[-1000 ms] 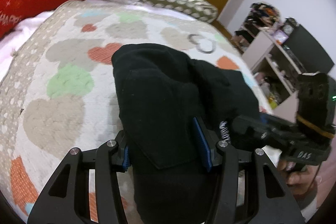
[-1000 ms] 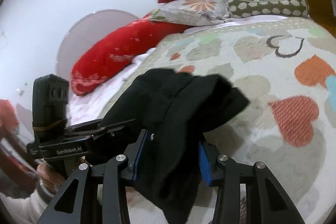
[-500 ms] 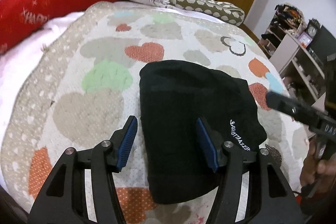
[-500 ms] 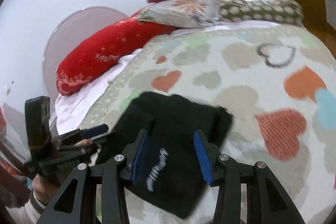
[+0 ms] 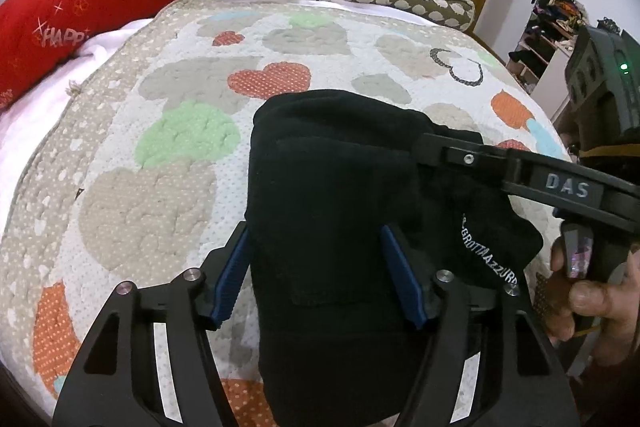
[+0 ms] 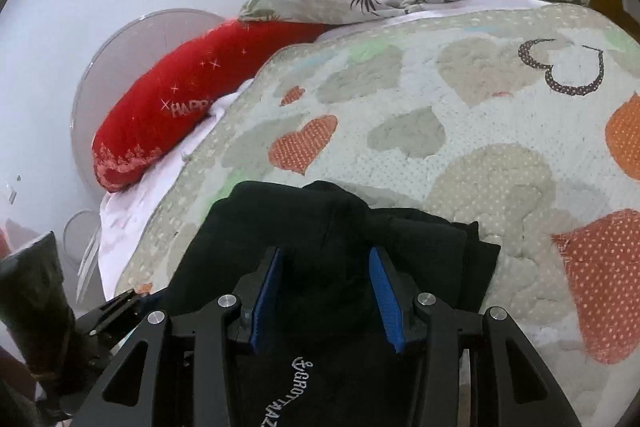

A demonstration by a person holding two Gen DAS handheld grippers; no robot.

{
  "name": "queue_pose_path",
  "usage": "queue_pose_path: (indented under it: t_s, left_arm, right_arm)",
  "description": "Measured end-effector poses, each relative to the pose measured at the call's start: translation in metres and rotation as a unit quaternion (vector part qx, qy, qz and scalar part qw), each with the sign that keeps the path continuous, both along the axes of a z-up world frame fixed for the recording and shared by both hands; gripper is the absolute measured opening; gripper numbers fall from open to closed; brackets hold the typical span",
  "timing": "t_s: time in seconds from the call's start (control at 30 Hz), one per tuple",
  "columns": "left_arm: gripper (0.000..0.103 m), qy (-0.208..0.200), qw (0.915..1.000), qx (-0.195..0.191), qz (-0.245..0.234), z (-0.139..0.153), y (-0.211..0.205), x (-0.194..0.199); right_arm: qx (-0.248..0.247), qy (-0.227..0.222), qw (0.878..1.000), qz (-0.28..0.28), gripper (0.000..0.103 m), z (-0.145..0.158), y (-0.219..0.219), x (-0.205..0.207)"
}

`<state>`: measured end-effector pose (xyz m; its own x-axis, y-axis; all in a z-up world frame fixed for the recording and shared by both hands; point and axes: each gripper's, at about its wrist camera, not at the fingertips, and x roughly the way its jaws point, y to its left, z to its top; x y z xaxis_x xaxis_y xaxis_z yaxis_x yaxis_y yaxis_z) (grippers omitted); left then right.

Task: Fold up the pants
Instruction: 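Open both grippers and lift them off the folded pants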

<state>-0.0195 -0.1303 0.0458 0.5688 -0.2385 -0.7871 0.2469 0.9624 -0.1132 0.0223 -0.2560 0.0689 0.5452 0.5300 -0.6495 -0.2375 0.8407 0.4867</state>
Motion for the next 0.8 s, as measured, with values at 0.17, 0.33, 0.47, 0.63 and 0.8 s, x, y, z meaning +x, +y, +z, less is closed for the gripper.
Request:
queue_pose_path:
  t_s: [0.17, 0.33, 0.47, 0.63, 0.8]
  left_arm:
    - [0.066, 0.002, 1.0000, -0.001, 0.008, 0.004, 0.002, -0.005]
    - [0.066, -0.005, 0.9999, 0.001, 0.014, 0.004, 0.002, -0.013]
    - [0.066, -0.005, 0.9998, -0.007, 0.017, -0.002, 0.000, -0.013]
    - [0.066, -0.016, 0.9997, 0.000, 0.019, 0.003, 0.000, -0.019]
    - [0.066, -0.028, 0.9990, 0.000, 0.034, 0.010, 0.004, -0.028]
  right_arm:
    - [-0.065, -0.034, 0.997, 0.025, 0.046, 0.031, 0.009, -0.034]
    - [-0.108, -0.036, 0.992, 0.054, 0.049, 0.025, 0.009, -0.073]
    - [-0.124, -0.033, 0.991, 0.048, 0.050, -0.001, 0.012, -0.081]
    - [-0.123, -0.029, 0.991, 0.040, 0.051, 0.008, 0.010, -0.082]
    - [-0.098, -0.064, 0.993, 0.009, 0.058, 0.034, 0.002, -0.101]
